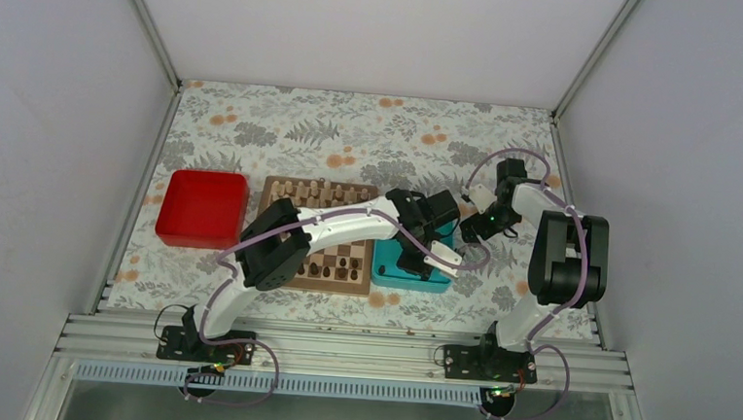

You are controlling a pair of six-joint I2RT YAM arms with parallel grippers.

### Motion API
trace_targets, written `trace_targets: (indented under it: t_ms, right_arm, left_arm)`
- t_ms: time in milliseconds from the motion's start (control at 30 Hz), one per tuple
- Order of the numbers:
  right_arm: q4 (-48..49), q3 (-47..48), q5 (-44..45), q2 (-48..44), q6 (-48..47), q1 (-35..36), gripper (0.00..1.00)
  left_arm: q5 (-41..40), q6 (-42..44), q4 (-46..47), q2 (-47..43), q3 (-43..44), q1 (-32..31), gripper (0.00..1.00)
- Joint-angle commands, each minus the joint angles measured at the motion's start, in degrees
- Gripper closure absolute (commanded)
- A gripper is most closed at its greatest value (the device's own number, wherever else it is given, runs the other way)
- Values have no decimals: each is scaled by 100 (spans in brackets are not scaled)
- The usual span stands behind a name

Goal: Set up the chess pieces on the board
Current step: Pick up the chess piece from the storage box.

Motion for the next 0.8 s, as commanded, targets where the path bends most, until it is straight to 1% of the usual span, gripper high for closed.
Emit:
trace_targets:
  t_ms: [0, 567, 700, 767]
  right_arm:
    - [42, -74, -99, 21, -50, -54, 0]
    - [35, -64, -100, 4, -38, -52, 0]
    - [41, -73, -109, 1, -43, -54, 0]
    - [42, -74, -110, -3, -47, -49, 0]
  left_arm:
    - [4, 118, 54, 112, 59, -40, 72]
    - [-176, 189, 0, 362, 97, -138, 72]
    - [-156, 163, 29, 355, 121, -151, 73]
    - [-158, 150, 27, 338, 138, -148, 75]
